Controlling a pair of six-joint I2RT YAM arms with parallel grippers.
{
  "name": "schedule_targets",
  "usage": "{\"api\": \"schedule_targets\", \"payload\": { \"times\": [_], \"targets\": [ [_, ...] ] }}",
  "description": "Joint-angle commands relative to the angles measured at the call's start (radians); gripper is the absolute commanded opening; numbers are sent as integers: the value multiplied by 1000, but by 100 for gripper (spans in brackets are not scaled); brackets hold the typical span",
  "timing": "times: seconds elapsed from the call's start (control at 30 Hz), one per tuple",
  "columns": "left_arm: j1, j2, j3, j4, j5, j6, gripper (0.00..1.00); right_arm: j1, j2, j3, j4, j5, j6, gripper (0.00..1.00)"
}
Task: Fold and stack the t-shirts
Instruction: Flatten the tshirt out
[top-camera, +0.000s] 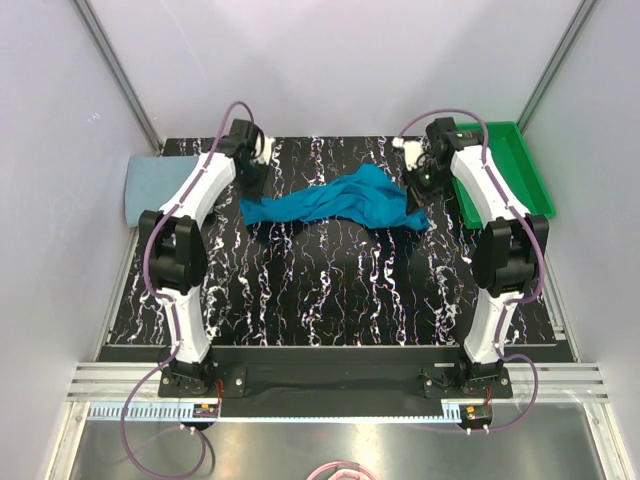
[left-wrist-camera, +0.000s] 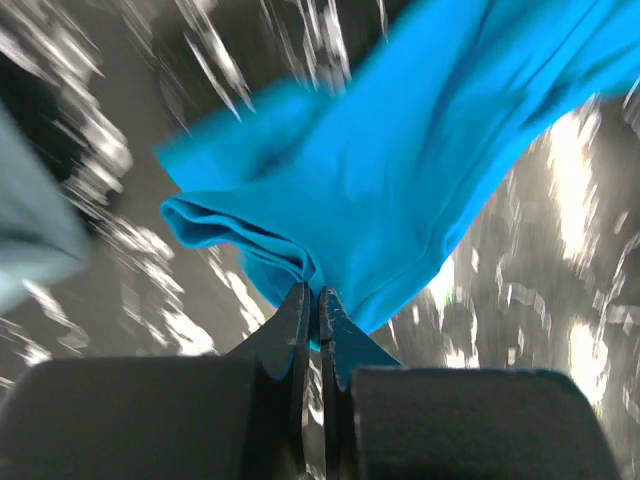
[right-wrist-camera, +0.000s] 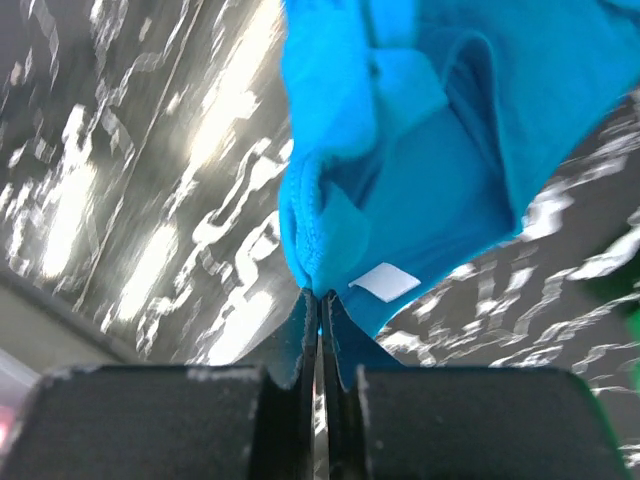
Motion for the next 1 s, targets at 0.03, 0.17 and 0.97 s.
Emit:
{"api": "schedule_targets", "payload": {
  "times": [0.03,0.17,0.97],
  "targets": [
    [-9,-22,-49,-31,102,-60,2,19,-88,-64,-101,-54,-46,10],
    [-9,-4,-30,-37,96,-49,9,18,-125,-78,-65,-19,-46,47],
    [-32,-48,-337,-147,30,121,55,14,-14,144,27,-102,46,51]
  ]
}}
